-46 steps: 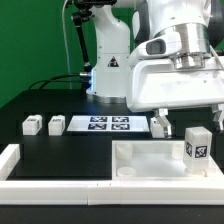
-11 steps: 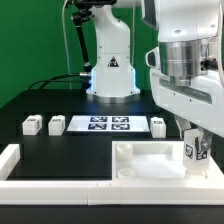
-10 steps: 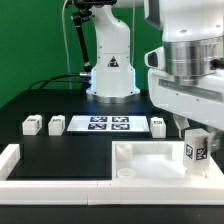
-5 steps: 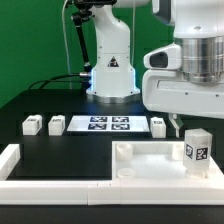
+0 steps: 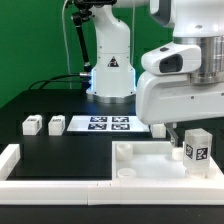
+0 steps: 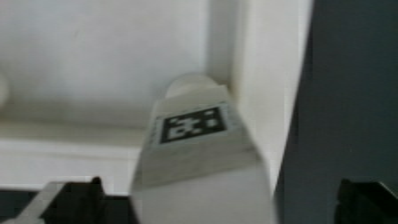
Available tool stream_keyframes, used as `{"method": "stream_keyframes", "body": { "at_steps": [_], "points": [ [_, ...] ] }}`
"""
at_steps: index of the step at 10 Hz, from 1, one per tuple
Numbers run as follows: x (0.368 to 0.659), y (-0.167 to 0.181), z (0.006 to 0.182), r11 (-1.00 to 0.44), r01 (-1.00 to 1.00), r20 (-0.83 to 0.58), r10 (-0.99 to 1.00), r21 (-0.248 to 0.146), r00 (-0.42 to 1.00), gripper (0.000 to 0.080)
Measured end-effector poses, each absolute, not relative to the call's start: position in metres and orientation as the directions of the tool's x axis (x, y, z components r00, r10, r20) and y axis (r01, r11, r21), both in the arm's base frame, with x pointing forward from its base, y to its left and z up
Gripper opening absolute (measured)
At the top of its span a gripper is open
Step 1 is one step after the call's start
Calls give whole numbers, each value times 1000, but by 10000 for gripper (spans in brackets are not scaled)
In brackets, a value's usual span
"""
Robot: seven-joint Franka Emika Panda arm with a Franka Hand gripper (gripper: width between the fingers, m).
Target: Assemble square table
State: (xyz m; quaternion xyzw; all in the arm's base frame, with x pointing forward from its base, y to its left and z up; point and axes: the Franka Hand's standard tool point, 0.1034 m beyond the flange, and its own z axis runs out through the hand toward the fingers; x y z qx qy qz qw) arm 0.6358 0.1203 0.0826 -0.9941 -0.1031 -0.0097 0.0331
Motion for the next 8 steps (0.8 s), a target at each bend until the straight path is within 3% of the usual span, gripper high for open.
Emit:
{"method": "stream_keyframes", "body": {
  "at_steps": [3, 4, 5, 6, 7, 8],
  "points": [
    [637, 118, 82, -955, 291, 36, 289, -60, 957, 649],
    [637, 118, 82, -955, 289, 36, 288, -60, 957, 551],
    [637, 118, 82, -966, 251, 34, 249, -62, 968, 551],
    [637, 119, 82, -983, 173, 29, 171, -67, 985, 349],
    [637, 119, 82, -992, 103, 24, 101, -68, 995, 290],
    [637, 118, 82, -997, 25, 19, 24, -70, 1000, 290]
  ]
}}
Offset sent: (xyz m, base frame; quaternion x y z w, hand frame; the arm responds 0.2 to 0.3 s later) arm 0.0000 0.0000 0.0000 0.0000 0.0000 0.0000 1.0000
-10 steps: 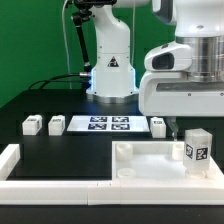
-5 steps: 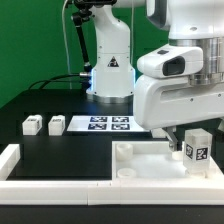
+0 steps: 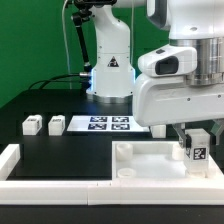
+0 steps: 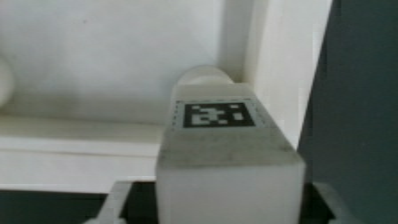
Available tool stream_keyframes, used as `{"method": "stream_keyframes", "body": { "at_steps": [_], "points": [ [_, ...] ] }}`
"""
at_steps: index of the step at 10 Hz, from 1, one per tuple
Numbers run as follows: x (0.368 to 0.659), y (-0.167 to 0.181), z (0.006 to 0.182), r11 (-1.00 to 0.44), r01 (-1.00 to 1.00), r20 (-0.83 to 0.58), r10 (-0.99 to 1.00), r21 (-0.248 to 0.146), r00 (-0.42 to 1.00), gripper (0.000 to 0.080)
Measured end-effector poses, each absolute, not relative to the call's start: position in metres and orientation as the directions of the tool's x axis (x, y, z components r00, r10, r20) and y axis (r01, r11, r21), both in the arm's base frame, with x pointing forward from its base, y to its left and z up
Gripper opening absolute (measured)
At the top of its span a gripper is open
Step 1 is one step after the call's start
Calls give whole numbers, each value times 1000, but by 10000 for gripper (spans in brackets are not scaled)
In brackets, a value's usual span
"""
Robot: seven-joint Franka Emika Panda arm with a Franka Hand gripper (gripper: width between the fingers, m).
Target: Assemble square table
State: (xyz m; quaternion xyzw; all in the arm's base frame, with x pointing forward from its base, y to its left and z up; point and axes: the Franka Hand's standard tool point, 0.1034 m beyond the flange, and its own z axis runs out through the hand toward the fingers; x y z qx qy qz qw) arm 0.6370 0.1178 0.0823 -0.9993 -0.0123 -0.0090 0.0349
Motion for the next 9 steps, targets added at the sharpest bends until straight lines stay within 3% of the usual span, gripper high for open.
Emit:
{"method": "stream_keyframes", "body": {
  "at_steps": [3, 9],
  "points": [
    [638, 110, 82, -918, -379, -34, -378, -115, 925, 290],
    [636, 107, 80, -535, -842, -97, -836, -70, 540, 291]
  ]
}}
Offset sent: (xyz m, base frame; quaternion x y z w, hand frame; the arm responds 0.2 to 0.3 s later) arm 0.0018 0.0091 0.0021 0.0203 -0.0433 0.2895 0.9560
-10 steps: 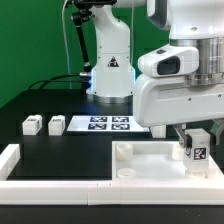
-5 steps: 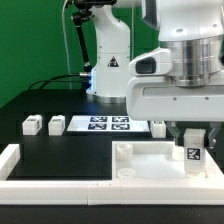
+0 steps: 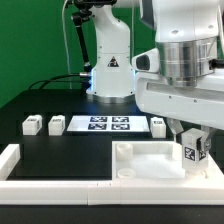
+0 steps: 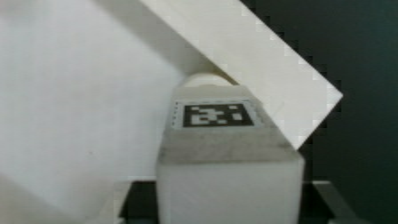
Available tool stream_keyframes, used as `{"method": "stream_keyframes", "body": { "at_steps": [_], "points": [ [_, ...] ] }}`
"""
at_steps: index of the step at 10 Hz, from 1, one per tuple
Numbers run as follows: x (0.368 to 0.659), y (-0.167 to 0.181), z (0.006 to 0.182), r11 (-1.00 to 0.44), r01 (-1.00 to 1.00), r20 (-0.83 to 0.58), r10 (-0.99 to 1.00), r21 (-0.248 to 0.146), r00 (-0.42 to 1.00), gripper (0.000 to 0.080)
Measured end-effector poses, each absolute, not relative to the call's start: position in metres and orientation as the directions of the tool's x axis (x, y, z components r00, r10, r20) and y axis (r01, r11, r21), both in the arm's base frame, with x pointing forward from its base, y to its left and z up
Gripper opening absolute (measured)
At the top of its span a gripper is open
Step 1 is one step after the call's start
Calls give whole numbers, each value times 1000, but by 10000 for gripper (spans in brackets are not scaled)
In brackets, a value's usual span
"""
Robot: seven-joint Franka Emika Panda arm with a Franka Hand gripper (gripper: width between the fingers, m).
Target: Assemble square table
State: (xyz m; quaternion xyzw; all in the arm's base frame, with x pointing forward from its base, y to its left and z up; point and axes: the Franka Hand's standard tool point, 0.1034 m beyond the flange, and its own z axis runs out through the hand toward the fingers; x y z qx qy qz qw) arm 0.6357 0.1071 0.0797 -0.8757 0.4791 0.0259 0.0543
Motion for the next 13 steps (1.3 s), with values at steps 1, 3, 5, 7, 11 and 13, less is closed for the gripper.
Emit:
{"method": "stream_keyframes", "body": {
  "at_steps": [1, 3, 5, 7, 11, 13],
  "points": [
    [635, 108, 80, -478, -876, -100, -870, -64, 482, 291],
    [633, 112, 80, -307, -951, -103, -945, -37, 309, 291],
    [633, 111, 79, -184, -983, -108, -977, -28, 186, 292],
    [632, 111, 79, -213, -977, -109, -971, -30, 215, 380],
    [631, 113, 77, -528, -847, -89, -843, -59, 531, 641],
    [630, 113, 77, -656, -751, -78, -747, -73, 660, 648]
  ]
}}
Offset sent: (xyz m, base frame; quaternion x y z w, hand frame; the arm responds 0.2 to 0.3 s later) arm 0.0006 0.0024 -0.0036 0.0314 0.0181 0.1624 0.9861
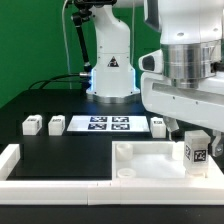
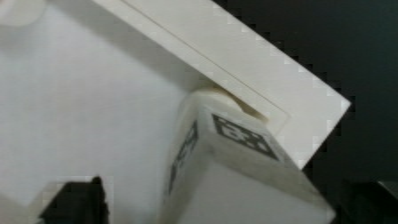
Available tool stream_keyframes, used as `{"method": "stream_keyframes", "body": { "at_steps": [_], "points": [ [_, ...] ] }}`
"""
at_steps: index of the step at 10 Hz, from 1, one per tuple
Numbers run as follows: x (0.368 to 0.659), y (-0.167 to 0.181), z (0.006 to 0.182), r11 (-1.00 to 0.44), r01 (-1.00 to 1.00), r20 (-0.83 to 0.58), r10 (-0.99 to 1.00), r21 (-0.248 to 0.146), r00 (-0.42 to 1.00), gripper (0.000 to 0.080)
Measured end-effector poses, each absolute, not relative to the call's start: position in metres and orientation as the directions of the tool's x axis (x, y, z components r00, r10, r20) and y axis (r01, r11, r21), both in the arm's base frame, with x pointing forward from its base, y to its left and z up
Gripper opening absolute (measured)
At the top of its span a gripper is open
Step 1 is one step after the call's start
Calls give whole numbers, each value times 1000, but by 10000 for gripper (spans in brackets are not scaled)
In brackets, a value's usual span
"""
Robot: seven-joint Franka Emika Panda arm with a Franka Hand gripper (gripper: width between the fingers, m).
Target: Assemble square table
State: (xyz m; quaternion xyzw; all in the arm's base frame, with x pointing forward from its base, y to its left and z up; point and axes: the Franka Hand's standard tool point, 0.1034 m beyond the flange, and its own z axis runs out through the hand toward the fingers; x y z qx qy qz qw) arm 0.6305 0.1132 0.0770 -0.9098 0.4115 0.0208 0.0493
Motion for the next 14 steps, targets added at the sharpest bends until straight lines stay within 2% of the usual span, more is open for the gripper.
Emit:
{"method": "stream_keyframes", "body": {
  "at_steps": [1, 3, 4, 7, 9, 11, 12, 13, 14],
  "points": [
    [630, 113, 77, -696, -714, -74, -710, -77, 700, 648],
    [629, 117, 79, -892, -448, -50, -445, -66, 894, 649],
    [630, 119, 80, -944, -323, -31, -322, -67, 946, 649],
    [633, 119, 79, -997, 40, 22, 38, -71, 999, 649],
    [634, 115, 78, -990, 127, 32, 125, -65, 992, 649],
    [634, 116, 78, -994, 83, 29, 81, -66, 996, 644],
    [634, 116, 78, -997, 15, 24, 14, -72, 1000, 487],
    [634, 117, 78, -994, -79, 16, -81, -76, 997, 288],
    [634, 117, 78, -987, -144, 12, -145, -77, 989, 290]
  ]
}}
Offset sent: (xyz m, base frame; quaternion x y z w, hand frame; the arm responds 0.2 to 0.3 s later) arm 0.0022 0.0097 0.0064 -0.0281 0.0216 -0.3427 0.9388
